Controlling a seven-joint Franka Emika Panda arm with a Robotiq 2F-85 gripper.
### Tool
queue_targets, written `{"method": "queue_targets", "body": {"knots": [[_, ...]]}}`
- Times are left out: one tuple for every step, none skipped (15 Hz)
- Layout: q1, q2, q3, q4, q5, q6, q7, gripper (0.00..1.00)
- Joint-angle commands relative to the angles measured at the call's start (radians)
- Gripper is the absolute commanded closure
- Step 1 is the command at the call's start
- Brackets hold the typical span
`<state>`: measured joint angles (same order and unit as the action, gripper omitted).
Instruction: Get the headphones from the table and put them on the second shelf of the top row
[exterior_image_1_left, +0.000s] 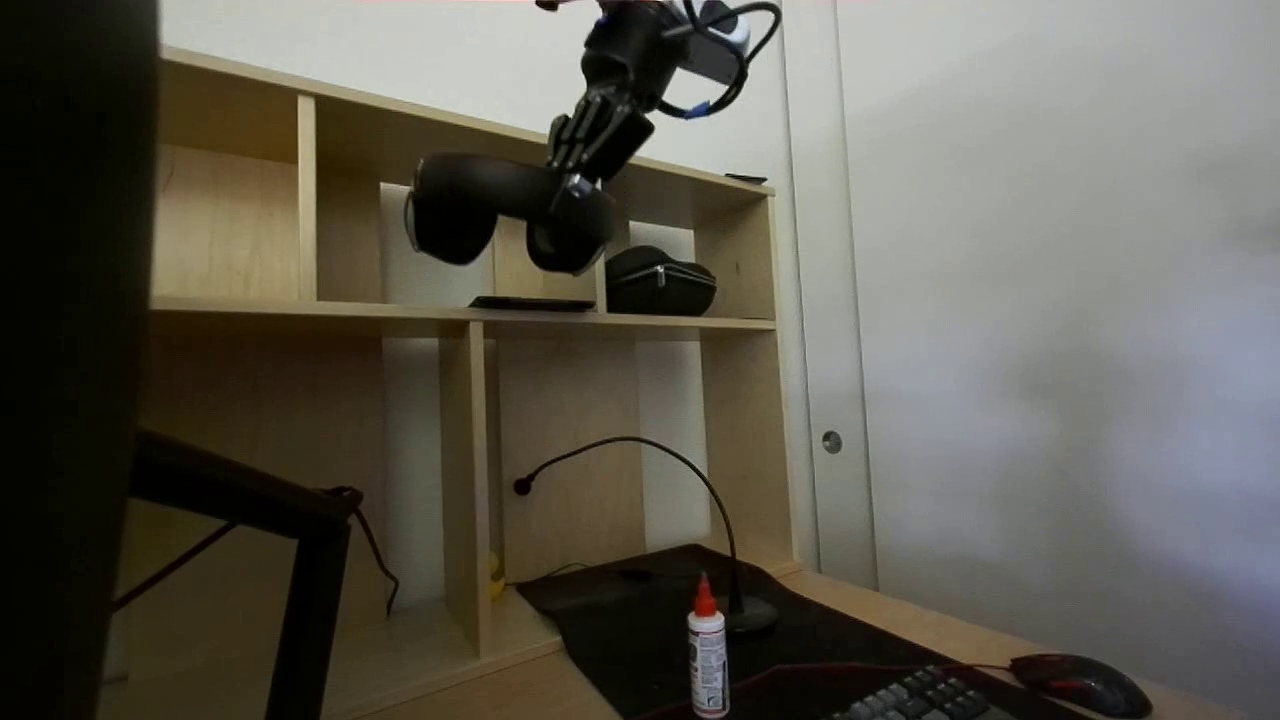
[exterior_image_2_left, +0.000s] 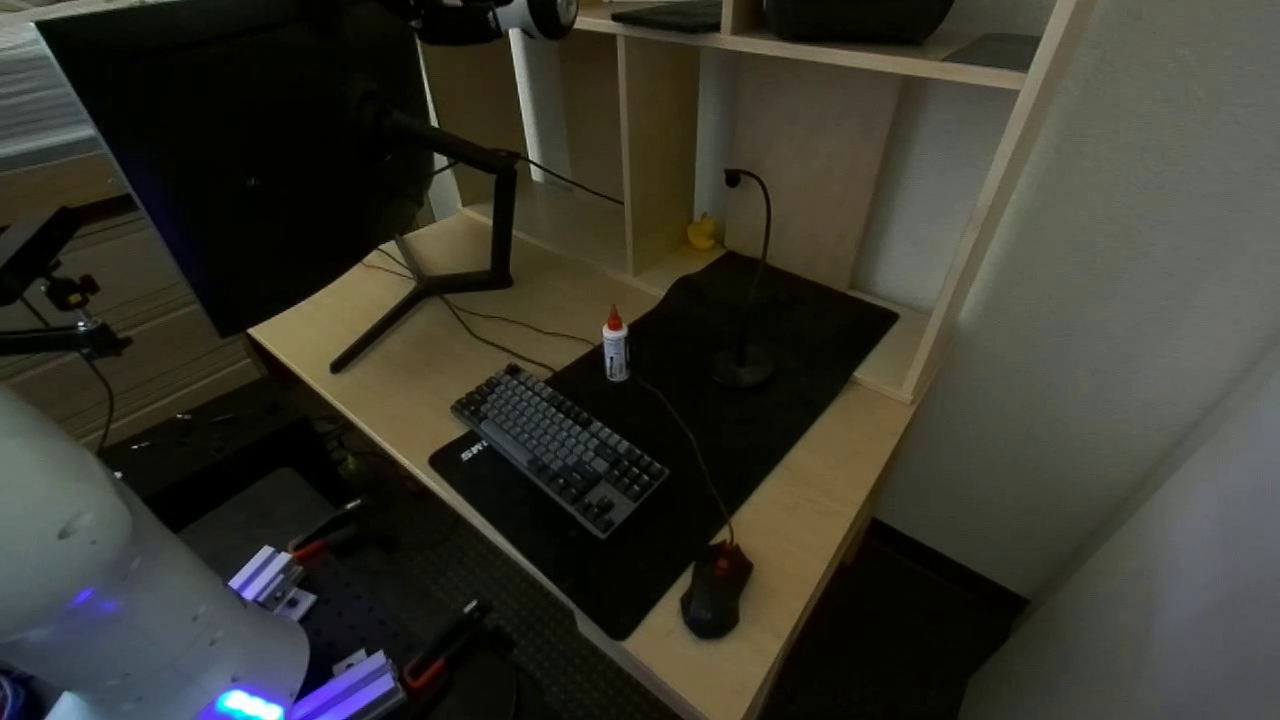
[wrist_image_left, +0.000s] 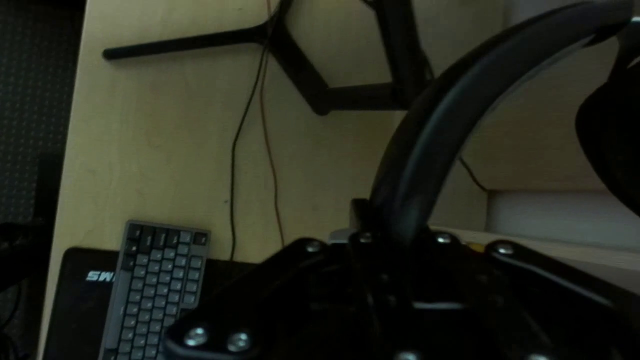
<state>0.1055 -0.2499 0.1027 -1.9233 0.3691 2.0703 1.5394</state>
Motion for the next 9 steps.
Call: {"method": "queue_targets", "body": {"knots": [[-0.01,0.025,0.011,0.057,0.002,-0.005,0.035,0.84],[-0.009,0.049,0.012,0.106,0.001,-0.008,0.062,0.84],[-0.007,0.069,0.013,0.136,0.001,-0.008,0.075,0.84],[-0.006,0.083,0.014,0.152,0.001,-0.009,0.082,0.84],[-0.001,0.088,0.008,0.142,0.026,-0.04,0.053,0.96],[-0.001,0.108,0.012,0.15,0.016,-0.034,0.058,0.96],[0.002,0.14,0.013,0.186,0.026,-0.038,0.054,0.96],[0.005,0.18,0.013,0.237,0.037,-0.027,0.054,0.96],[0.009,0.222,0.014,0.298,0.054,-0.034,0.052,0.96]]}}
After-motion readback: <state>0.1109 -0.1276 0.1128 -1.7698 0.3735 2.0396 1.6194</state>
